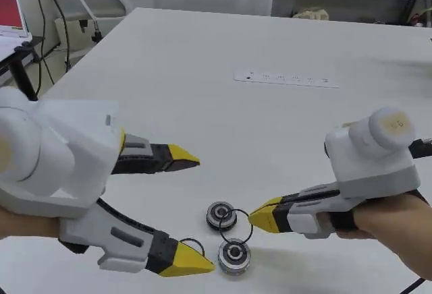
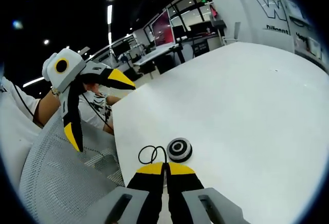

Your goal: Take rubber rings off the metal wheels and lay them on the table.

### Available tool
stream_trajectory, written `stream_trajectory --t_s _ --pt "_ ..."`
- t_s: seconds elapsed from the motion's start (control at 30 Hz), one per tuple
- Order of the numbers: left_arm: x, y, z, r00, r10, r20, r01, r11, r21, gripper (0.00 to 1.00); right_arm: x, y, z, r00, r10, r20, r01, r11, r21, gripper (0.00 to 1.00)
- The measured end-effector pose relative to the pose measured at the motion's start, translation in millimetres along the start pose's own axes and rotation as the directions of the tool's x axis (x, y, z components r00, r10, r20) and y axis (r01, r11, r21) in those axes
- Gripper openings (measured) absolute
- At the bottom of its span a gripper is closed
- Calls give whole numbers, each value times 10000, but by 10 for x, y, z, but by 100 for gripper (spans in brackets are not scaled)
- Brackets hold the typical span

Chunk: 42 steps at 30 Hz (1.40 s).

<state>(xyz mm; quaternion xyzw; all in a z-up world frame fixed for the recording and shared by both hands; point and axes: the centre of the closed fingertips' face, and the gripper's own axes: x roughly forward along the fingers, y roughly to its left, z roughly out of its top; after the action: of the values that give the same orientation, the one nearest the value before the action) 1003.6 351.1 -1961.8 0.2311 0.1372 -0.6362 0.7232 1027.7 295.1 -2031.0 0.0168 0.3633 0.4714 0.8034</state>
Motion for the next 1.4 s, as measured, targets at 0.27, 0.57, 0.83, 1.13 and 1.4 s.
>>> stream_trajectory --t_s 0.27,0.57,0.83,1.13,1.4 --pt "-213 31 -61 9958 913 83 -909 9951 -379 75 -24 23 71 9996 29 272 -28 10000 -49 0" --pt "-326 -43 -243 9899 1419 -65 -1418 9845 -1032 76 -44 48 133 9987 88 509 -82 9999 -120 0" --pt "-345 -129 -408 9829 1839 -128 -1832 9668 -1779 75 -34 104 171 9979 202 619 -190 9996 -209 0" --pt "-309 -120 -380 9768 2131 191 -2024 9493 -2406 74 -1 184 202 9970 357 691 -336 9990 -309 0" --pt "-259 -181 -420 9837 1796 25 -1729 9503 -2588 75 95 246 176 9965 518 651 -499 9983 -310 0"
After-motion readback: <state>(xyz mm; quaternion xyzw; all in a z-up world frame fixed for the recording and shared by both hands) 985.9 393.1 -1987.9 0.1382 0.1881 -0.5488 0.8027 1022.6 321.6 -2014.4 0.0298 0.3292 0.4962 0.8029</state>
